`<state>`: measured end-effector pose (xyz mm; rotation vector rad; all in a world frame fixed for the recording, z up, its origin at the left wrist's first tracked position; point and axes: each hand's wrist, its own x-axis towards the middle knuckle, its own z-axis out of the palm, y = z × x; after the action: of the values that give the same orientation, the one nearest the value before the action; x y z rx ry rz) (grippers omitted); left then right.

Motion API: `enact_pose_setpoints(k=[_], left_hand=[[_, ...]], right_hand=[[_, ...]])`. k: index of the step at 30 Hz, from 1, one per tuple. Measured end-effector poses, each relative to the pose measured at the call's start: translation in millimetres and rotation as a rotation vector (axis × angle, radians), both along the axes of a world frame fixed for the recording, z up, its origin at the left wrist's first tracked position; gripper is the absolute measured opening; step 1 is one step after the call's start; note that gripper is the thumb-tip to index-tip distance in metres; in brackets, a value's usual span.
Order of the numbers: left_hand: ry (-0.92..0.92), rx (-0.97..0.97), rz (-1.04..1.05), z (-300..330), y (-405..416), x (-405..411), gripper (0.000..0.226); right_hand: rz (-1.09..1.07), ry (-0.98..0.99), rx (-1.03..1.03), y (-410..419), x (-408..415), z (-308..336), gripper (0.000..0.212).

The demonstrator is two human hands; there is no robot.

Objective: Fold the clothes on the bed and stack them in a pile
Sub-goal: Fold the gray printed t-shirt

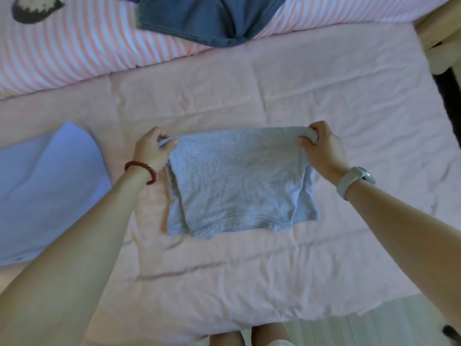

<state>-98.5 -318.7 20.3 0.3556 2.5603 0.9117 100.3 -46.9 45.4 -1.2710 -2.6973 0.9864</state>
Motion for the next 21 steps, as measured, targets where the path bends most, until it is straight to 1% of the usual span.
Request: enact_pose_setpoints(k=[3, 6, 8, 9, 12, 13, 14, 15, 16, 19, 21], left_hand=[[-0.101, -0.007, 0.037, -2.7, -0.3, 0.2, 0.019], [-0.23, 0.083, 0.111, -4.6, -3.6, 5.5, 0.011], [-0.318, 0.143, 0.169, -4.4, -6.3, 6.3, 0.007], [-0.371, 0.183, 0.209, -4.4, -7.8, 5.9, 0.009], [-0.592, 0.366, 0.401, -0.1, -13.2, 5.3, 0.012], [-0.627, 0.4, 0.442, 0.8, -16.1, 5.2, 0.014], [-0.635, 0.408, 0.459, 0.7, -19.9, 5.0, 0.016], [-0.631, 0.408, 0.463, -1.0, -24.6, 4.9, 0.018], [-0.627, 0.4, 0.461, -3.7, -30.1, 5.8, 0.02], [-0.624, 0.307, 0.448, -17.7, -45.3, 12.6, 0.017], [-0.575, 0.224, 0.423, -29.4, -50.4, 17.6, 0.021]], right_hand=[[0.002, 0.018, -0.105, -19.2, -10.2, 10.1, 0.018], [0.043, 0.044, -0.236, -57.0, -26.4, 20.3, 0.01], [0.039, 0.087, -0.371, -87.1, -42.5, 23.4, 0.012], [0.016, 0.108, -0.467, -103.2, -52.4, 24.0, 0.016], [-0.081, 0.145, -0.857, -148.2, -86.0, 21.5, 0.026], [-0.085, 0.139, -0.963, -159.8, -96.5, 19.9, 0.031], [-0.071, 0.124, -1.028, -168.0, -105.2, 17.1, 0.036], [-0.043, 0.107, -1.037, -172.9, -111.2, 13.0, 0.041], [-0.013, 0.09, -1.0, -174.7, -113.9, 7.6, 0.045], [0.044, 0.061, -0.811, -167.2, -103.3, -8.6, 0.042], [0.113, 0.038, -0.62, -158.9, -85.6, -17.3, 0.039]])
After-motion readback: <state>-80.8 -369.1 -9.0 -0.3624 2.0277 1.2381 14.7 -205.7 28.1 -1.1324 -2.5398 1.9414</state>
